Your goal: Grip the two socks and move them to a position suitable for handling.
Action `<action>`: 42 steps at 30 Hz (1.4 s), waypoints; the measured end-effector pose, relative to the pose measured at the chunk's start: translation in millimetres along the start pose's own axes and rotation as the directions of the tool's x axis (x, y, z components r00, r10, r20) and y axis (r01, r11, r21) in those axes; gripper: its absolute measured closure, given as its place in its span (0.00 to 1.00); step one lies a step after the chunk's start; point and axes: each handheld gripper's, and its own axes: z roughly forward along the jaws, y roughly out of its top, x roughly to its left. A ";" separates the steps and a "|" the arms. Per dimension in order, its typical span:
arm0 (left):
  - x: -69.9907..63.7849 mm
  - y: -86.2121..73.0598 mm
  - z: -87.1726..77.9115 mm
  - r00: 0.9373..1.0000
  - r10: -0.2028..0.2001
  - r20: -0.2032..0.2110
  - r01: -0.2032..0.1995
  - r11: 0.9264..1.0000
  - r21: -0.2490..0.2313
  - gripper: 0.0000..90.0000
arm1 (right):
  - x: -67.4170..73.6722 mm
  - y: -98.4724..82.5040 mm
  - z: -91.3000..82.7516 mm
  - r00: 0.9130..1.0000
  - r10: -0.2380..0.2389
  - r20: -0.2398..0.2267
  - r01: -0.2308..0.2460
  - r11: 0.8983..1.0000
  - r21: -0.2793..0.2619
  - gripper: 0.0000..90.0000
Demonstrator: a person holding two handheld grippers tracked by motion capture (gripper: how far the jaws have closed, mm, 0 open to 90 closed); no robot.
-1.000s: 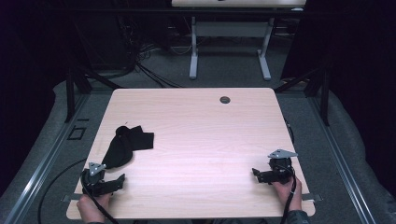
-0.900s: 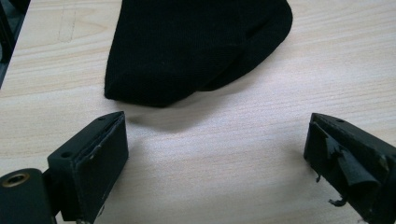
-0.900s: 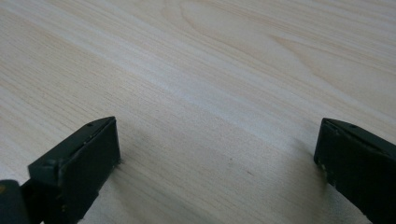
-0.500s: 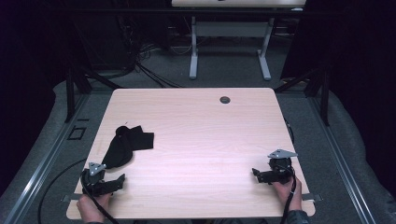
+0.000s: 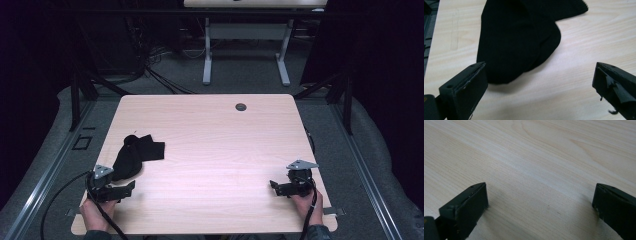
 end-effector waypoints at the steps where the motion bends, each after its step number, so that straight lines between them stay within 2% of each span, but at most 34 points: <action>1: 0.7 7.4 -1.6 1.000 0.006 0.018 -0.006 1.000 -0.002 0.00 | 0.0 0.0 0.0 1.000 0.000 0.000 0.000 1.000 0.000 0.00; 6: 2.4 23.0 -3.2 0.999 0.016 0.038 -0.016 1.000 0.000 0.00 | 0.0 0.0 0.0 1.000 0.000 0.000 0.000 1.000 0.000 0.00; 7: 2.7 31.7 -3.6 0.999 0.019 0.049 -0.019 1.000 -0.001 0.00 | -0.1 0.0 0.0 1.000 -0.001 0.000 0.001 1.000 0.001 0.00; 12: 3.8 46.4 -3.8 0.997 0.036 0.066 -0.036 0.999 -0.003 0.00 | 0.0 0.0 0.0 1.000 0.000 0.000 0.000 1.000 0.000 0.00; 13: 5.1 54.2 -3.3 0.997 0.045 0.069 -0.045 0.999 0.000 0.00 | -0.1 0.0 0.0 1.000 -0.001 -0.001 0.001 1.000 0.000 0.00; 16: 7.3 61.6 -2.2 0.996 0.040 0.079 -0.040 0.999 0.000 0.00 | -0.1 0.0 0.0 1.000 0.000 0.000 0.000 1.000 0.001 0.00; 18: 11.0 74.1 0.7 0.995 0.042 0.085 -0.043 0.999 0.004 0.00 | 0.0 0.0 0.0 1.000 0.000 0.000 0.000 1.000 0.000 0.00; 20: 11.9 76.9 1.3 0.995 0.045 0.085 -0.046 0.999 0.002 0.00 | -0.1 0.0 0.0 1.000 0.000 0.000 0.000 1.000 0.001 0.00; 21: 14.1 84.9 3.2 0.994 0.043 0.098 -0.043 0.999 0.002 0.00 | 0.0 0.0 0.0 1.000 0.000 0.000 0.000 1.000 0.000 0.00; 22: 14.1 84.9 3.2 0.994 0.043 0.098 -0.043 0.999 0.002 0.00 | 0.0 0.0 0.0 1.000 0.000 0.000 0.000 1.000 0.000 0.00; 26: 16.6 104.0 8.4 0.994 0.047 0.100 -0.048 0.999 0.001 0.00 | -0.1 0.0 0.0 1.000 -0.001 0.000 0.001 1.000 0.000 0.00; 28: 17.8 110.4 11.3 0.992 0.042 0.115 -0.044 0.999 0.008 0.00 | -0.1 0.0 0.0 1.000 -0.001 0.000 0.001 1.000 0.000 0.00; 35: 19.7 129.2 24.4 0.993 0.054 0.108 -0.059 0.997 0.042 0.00 | -0.1 0.1 0.0 1.000 -0.001 -0.001 0.001 1.000 0.000 0.00; 42: 22.2 136.9 42.6 0.994 0.051 0.100 -0.061 0.994 0.093 0.00 | 0.0 0.0 0.0 1.000 0.000 0.000 0.000 1.000 0.000 0.00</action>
